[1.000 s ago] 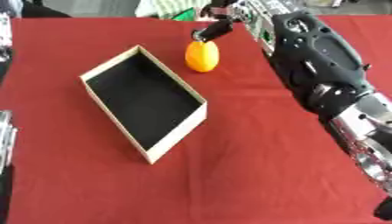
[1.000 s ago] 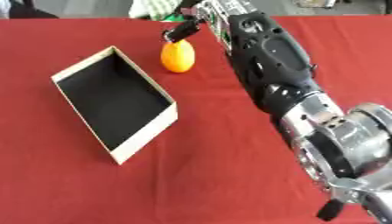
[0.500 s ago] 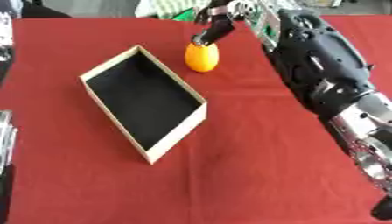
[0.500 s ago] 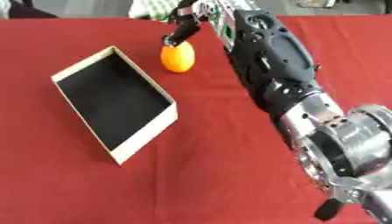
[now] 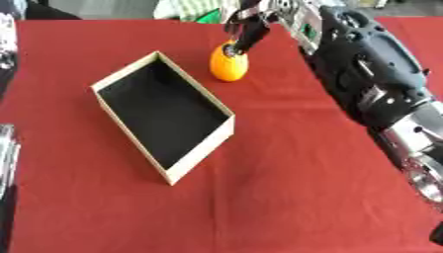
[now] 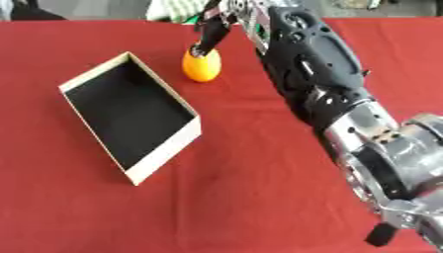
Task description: Pick up objects on the table and place them in the box.
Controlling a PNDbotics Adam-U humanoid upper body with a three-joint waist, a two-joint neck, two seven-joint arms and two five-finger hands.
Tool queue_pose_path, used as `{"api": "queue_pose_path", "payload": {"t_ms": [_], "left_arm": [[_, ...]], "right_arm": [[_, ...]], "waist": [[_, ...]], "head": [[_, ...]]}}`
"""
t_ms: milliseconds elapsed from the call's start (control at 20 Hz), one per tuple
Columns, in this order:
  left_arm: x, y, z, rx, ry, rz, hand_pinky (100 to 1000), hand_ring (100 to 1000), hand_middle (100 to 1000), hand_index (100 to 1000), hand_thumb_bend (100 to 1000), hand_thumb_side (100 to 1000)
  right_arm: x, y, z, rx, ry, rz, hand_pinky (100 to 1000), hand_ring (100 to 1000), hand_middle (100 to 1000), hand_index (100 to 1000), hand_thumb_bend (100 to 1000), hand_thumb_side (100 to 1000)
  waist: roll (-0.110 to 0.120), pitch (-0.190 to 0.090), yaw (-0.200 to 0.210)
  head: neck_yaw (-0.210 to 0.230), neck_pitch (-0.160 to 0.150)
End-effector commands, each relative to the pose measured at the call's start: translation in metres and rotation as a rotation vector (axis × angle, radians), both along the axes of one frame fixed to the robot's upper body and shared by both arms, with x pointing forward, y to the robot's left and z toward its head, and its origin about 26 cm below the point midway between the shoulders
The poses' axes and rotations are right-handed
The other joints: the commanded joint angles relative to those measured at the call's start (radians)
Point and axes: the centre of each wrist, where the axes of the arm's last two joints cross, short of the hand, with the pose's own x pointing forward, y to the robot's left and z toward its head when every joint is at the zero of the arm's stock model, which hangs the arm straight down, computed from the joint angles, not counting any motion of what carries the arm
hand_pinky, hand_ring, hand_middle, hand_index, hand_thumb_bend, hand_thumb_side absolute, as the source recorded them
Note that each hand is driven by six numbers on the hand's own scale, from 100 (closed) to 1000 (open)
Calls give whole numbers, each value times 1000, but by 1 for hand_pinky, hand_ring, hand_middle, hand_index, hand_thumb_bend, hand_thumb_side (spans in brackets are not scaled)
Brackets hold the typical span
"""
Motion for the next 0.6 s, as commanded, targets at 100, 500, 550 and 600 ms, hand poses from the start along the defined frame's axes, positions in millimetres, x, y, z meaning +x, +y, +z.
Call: {"api": "queue_pose_path", "payload": {"t_ms": [100, 500, 550, 600], "left_arm": [[-3, 1, 7, 6, -28, -3, 516, 635, 668, 830, 329, 535], [-3, 0, 7, -1, -26, -7, 515, 633, 666, 831, 335, 542], [-3, 0, 7, -2, -26, -7, 515, 633, 666, 830, 338, 544], [-3, 0, 7, -4, -26, -8, 515, 633, 666, 831, 338, 544]], "right_arm": [[2, -6, 7, -29, -13, -24, 973, 954, 929, 1000, 100, 602], [4, -6, -10, -27, -14, -17, 934, 889, 820, 986, 100, 536], [4, -6, -11, -17, -19, -15, 922, 868, 788, 945, 100, 491], [4, -5, -12, -6, -28, -14, 920, 865, 784, 940, 100, 485]], "waist": [[4, -16, 2], [7, -14, 2], [7, -14, 3], [8, -14, 3]], "head": [[1, 11], [-1, 8], [-1, 8], [-1, 8]]}}
